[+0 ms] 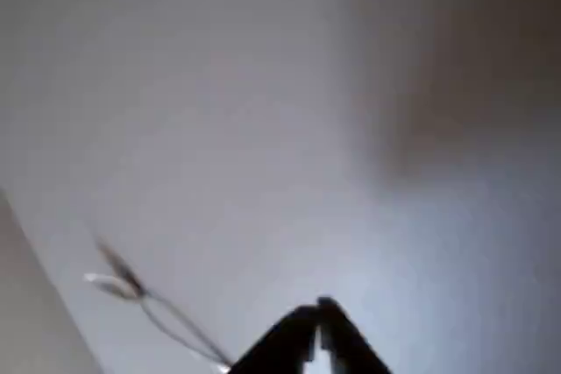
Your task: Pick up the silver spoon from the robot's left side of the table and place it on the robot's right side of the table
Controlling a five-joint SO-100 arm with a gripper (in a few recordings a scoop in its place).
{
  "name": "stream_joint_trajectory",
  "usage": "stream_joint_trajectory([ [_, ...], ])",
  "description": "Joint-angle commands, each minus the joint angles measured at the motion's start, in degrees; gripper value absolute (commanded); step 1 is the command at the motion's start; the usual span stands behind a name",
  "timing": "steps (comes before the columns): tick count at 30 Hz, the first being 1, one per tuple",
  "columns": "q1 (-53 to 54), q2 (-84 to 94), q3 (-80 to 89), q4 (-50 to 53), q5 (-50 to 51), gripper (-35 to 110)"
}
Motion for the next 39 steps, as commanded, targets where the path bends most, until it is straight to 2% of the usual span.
stream_joint_trajectory([
  [1, -0.26, 0.53, -0.26, -0.26, 0.44, -2],
  [17, -0.88, 0.53, -0.26, -0.44, -0.26, -2],
  [21, -1.32, 0.53, -0.62, -4.48, -6.06, -2],
  [27, -2.55, 0.53, 0.26, -9.84, -6.06, -2],
  [31, -2.20, 0.53, 0.70, -10.55, -13.80, -2],
  [36, -2.55, 0.53, -1.05, -6.94, -29.09, -2],
  [39, -5.89, 0.62, -2.02, -5.62, -30.59, 5],
])
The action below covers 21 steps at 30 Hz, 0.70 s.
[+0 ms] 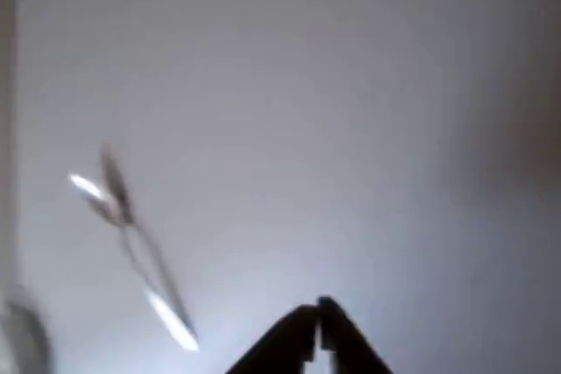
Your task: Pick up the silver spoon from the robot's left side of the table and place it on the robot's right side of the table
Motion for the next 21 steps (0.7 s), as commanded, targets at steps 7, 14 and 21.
stream_joint_trajectory([
  [7, -18.63, -31.46, -22.24, -0.53, -6.06, 16],
  [14, -26.37, -58.62, -45.88, 1.58, -11.51, 19],
  [21, -23.29, -86.48, -70.05, 4.31, -18.72, 20],
])
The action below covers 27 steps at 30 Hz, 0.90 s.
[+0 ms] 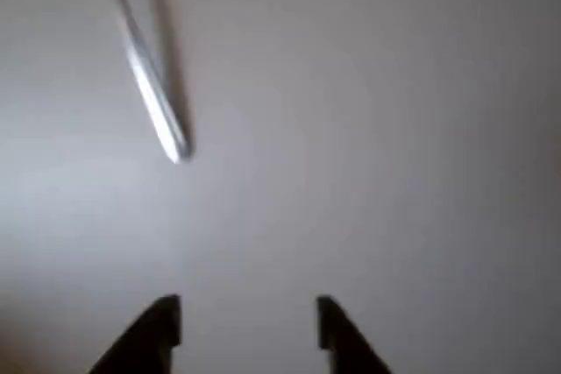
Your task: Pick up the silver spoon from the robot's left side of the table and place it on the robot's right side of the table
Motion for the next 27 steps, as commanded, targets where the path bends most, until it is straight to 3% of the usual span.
stream_joint_trajectory([
  [1, 1.49, -18.98, -19.95, 1.76, -4.83, 20],
  [17, 8.44, -55.81, -61.61, 10.55, -16.08, 21],
  [27, 9.58, -78.49, -103.62, 29.88, -18.54, 21],
])
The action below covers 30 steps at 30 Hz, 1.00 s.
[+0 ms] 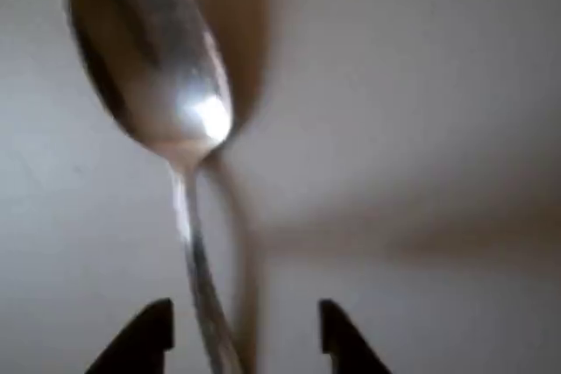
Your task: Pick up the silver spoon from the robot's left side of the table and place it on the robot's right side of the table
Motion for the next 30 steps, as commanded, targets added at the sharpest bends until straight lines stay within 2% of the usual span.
stream_joint_trajectory([
  [1, 0.70, -12.48, -33.57, 12.66, -1.05, 21],
  [3, 0.53, -16.35, -39.90, 15.03, -1.32, 21],
  [15, 0.18, -19.42, -39.99, 14.06, -1.67, 19],
  [25, -0.35, -22.50, -39.99, 14.41, -1.93, -1],
  [30, -0.53, -26.37, -42.19, 14.50, -1.05, -2],
])
